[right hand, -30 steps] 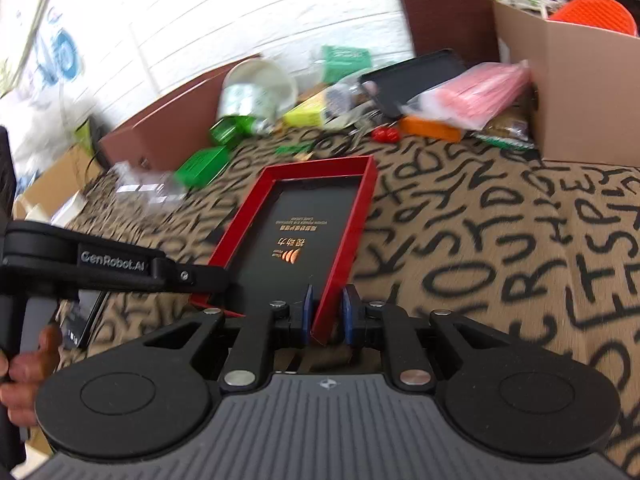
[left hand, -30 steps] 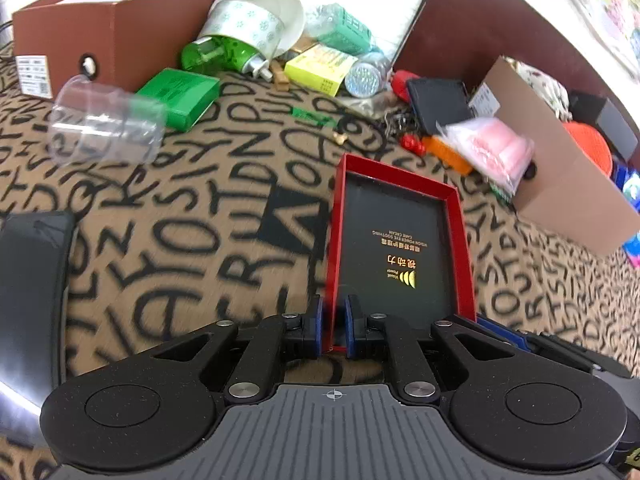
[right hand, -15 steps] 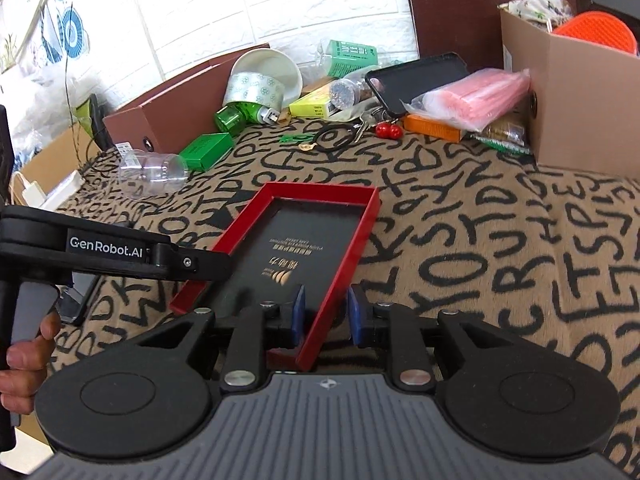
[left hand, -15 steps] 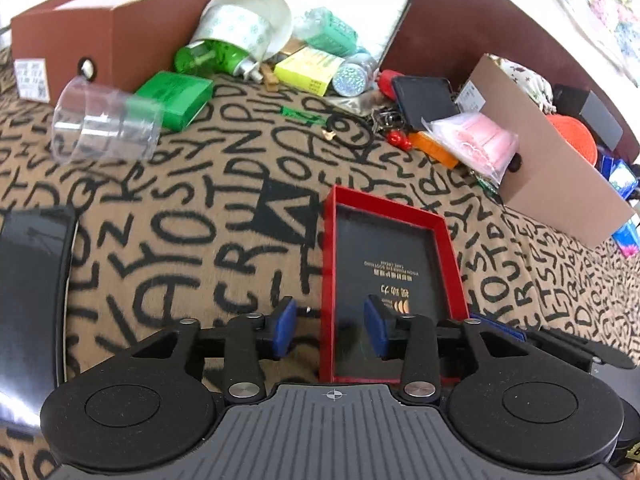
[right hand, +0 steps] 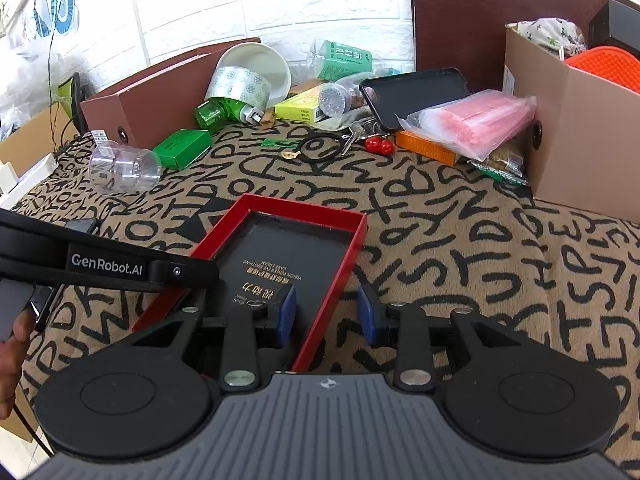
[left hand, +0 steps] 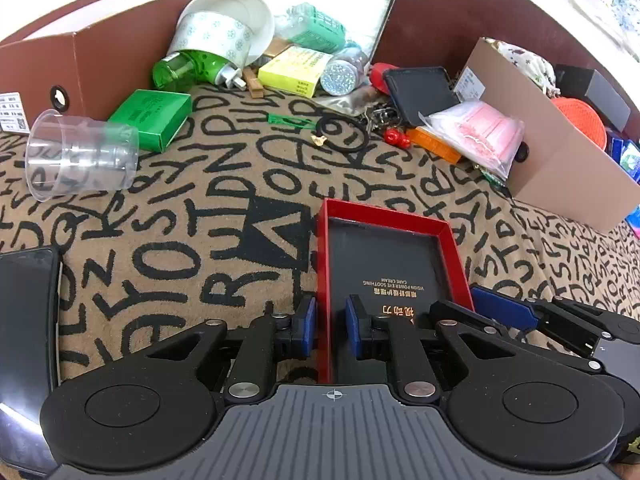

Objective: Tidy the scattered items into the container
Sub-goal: 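Lift the red frame upright and carry it over the shoebox, then lower the red frame into the shoebox and open the left gripper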

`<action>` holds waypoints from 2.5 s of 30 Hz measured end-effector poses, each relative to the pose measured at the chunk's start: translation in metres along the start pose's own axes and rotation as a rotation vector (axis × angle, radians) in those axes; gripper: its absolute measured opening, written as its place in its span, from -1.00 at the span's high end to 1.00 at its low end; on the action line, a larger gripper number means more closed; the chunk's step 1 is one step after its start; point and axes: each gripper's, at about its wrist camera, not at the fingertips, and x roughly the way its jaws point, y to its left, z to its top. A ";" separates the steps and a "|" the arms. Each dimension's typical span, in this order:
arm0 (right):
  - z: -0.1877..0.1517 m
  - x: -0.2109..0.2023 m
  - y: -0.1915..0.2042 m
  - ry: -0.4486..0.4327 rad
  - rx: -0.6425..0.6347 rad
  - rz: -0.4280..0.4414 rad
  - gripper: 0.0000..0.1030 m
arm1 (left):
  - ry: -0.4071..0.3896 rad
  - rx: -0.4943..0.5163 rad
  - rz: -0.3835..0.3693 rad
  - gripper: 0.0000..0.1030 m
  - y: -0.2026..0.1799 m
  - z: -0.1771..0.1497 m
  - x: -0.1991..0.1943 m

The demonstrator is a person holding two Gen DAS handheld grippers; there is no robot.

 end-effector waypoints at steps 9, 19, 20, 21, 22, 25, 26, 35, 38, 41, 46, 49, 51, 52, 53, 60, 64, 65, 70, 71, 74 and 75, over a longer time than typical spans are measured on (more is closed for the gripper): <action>0.007 0.007 0.001 0.006 0.000 0.005 0.61 | -0.002 -0.005 -0.008 0.33 0.001 0.005 0.008; 0.020 0.014 0.000 0.032 -0.033 0.005 0.80 | 0.002 -0.003 0.007 0.82 0.006 0.009 0.006; 0.021 0.014 0.001 0.032 -0.036 0.010 0.81 | 0.000 -0.008 0.005 0.83 0.008 0.008 0.004; 0.023 0.013 0.002 0.029 -0.044 0.014 0.82 | -0.007 -0.015 0.003 0.84 0.010 0.008 0.001; 0.025 0.013 0.004 0.025 -0.053 0.018 0.83 | -0.017 -0.023 0.002 0.86 0.013 0.008 -0.002; 0.036 0.010 0.013 -0.004 -0.079 0.034 0.85 | -0.055 -0.055 0.007 0.88 0.022 0.011 -0.014; 0.041 0.009 0.017 -0.018 -0.090 0.040 0.86 | -0.070 -0.066 0.012 0.87 0.025 0.013 -0.018; 0.107 -0.004 0.056 -0.174 -0.197 0.116 0.89 | -0.260 -0.117 0.049 0.86 0.056 0.058 -0.076; 0.133 -0.006 0.069 -0.235 -0.224 0.128 0.89 | -0.323 -0.129 0.058 0.86 0.065 0.076 -0.094; 0.162 -0.001 0.082 -0.278 -0.228 0.149 0.89 | -0.380 -0.142 0.075 0.86 0.076 0.100 -0.108; 0.210 0.014 0.101 -0.329 -0.226 0.179 0.89 | -0.445 -0.170 0.085 0.86 0.101 0.141 -0.125; 0.238 0.028 0.115 -0.357 -0.234 0.186 0.89 | -0.472 -0.175 0.101 0.86 0.114 0.166 -0.128; 0.255 0.038 0.122 -0.373 -0.236 0.189 0.89 | -0.482 -0.183 0.110 0.86 0.124 0.184 -0.127; 0.263 0.042 0.125 -0.382 -0.239 0.192 0.89 | -0.487 -0.188 0.115 0.86 0.129 0.193 -0.125; 0.271 0.048 0.128 -0.391 -0.244 0.193 0.89 | -0.489 -0.192 0.117 0.86 0.134 0.202 -0.122; 0.311 0.100 0.143 -0.417 -0.260 0.178 0.85 | -0.474 -0.231 0.101 0.86 0.174 0.250 -0.082; 0.324 0.141 0.144 -0.389 -0.245 0.180 0.84 | -0.449 -0.254 0.112 0.85 0.193 0.267 -0.049; 0.325 0.151 0.144 -0.380 -0.243 0.179 0.84 | -0.437 -0.264 0.109 0.85 0.198 0.271 -0.040; 0.330 0.196 0.141 -0.317 -0.202 0.185 0.82 | -0.373 -0.289 0.109 0.85 0.219 0.282 0.002; 0.329 0.203 0.140 -0.306 -0.200 0.185 0.81 | -0.361 -0.290 0.108 0.84 0.222 0.282 0.009; 0.328 0.214 0.142 -0.310 -0.219 0.195 0.77 | -0.338 -0.291 0.109 0.81 0.230 0.278 0.024; 0.328 0.217 0.145 -0.310 -0.233 0.192 0.76 | -0.333 -0.295 0.108 0.80 0.232 0.277 0.028</action>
